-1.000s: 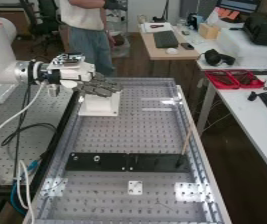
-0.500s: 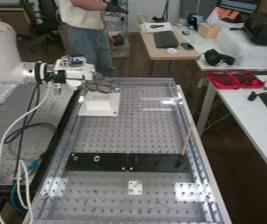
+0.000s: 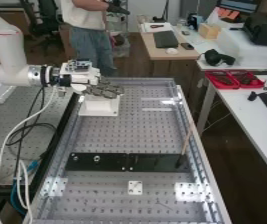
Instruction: Grab the bearing and place it in the white container
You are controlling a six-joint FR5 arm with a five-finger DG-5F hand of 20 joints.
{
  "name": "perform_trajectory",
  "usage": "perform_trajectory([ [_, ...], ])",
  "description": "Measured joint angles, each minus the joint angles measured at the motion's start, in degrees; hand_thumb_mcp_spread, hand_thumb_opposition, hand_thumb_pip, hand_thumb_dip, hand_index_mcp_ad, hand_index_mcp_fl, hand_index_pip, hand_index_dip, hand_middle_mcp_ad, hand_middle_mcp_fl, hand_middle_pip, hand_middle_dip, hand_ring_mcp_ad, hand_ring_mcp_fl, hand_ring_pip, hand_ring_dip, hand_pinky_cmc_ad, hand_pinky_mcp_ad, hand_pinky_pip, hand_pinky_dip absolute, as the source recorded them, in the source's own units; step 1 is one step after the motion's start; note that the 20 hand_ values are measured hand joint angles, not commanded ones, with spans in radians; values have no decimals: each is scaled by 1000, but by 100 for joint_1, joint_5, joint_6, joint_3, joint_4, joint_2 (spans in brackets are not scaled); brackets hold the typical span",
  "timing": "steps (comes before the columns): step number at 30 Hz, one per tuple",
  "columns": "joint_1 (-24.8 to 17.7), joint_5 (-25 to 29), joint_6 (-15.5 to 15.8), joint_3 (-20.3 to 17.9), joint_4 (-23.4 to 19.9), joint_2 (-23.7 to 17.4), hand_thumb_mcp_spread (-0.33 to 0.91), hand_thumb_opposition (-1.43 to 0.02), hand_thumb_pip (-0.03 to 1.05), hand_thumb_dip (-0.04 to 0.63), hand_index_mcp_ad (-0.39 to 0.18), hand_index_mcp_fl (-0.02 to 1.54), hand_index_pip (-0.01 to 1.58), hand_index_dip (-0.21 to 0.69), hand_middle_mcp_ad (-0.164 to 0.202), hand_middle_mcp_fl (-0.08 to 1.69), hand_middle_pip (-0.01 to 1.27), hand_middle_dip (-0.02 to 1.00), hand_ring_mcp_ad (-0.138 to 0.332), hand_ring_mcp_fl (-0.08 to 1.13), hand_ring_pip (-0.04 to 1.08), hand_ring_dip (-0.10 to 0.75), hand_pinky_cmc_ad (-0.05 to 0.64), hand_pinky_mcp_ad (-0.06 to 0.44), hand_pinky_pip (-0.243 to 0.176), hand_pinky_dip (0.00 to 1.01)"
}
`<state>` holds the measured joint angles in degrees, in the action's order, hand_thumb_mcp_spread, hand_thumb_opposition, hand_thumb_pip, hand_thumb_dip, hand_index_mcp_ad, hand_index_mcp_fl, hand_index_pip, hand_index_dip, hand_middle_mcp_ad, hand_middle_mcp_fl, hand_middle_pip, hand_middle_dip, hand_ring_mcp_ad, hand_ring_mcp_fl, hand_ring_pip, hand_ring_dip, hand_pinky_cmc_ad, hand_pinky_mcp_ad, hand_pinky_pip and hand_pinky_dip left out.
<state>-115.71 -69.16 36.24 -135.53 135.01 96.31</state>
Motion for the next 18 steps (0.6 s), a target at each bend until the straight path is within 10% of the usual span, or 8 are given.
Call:
perform_trajectory([
  [18, 232, -225, -156, 112, 297, -60, 511, -820, 494, 298, -58, 204, 983, 361, 61, 108, 138, 157, 183, 7, 101, 5, 312, 147, -59, 152],
])
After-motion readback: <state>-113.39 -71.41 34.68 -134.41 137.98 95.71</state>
